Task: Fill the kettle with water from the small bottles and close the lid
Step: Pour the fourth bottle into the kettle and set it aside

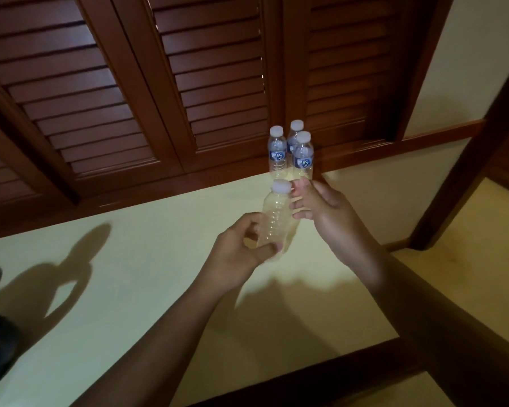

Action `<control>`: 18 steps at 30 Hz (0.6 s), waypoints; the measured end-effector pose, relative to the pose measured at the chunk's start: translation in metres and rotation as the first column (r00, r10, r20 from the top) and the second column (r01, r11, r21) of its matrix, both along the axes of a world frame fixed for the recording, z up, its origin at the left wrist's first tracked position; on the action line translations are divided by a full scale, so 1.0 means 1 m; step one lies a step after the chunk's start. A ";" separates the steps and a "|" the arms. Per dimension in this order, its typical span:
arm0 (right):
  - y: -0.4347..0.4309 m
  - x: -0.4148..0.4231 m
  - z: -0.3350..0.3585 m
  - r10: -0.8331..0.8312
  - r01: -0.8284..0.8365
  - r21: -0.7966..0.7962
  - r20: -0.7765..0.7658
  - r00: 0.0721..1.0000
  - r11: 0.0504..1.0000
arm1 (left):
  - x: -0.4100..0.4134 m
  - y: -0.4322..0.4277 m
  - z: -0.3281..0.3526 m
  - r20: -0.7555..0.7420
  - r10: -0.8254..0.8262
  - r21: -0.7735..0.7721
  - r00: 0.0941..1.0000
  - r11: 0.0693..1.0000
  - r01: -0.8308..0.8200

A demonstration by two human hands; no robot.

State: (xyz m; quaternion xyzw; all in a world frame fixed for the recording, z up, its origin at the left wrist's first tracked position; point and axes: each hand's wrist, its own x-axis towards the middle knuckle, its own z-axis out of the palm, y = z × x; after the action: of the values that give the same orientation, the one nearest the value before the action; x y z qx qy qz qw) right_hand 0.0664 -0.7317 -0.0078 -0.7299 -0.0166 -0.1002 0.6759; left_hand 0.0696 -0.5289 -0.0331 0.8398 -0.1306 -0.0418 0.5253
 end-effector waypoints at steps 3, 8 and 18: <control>-0.008 0.018 -0.030 -0.098 0.094 -0.072 -0.044 0.994 0.993 | 0.029 -0.020 -0.007 0.018 0.045 -0.027 0.999 0.999 -0.045; -0.026 0.038 -0.077 -0.185 0.165 -0.682 0.043 0.982 0.713 | 0.077 -0.054 -0.015 0.036 0.101 0.016 0.994 0.995 -0.102; -0.030 0.050 -0.098 -0.129 0.040 -0.880 -0.025 0.991 0.473 | 0.141 -0.097 -0.027 0.172 0.168 0.107 0.971 0.976 -0.188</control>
State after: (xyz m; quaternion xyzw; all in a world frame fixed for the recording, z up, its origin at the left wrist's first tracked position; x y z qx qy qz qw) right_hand 0.1165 -0.7613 -0.1059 -0.9762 0.0002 -0.0787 0.2022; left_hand 0.2104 -0.6258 -0.0606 0.8792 -0.0942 0.0661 0.4623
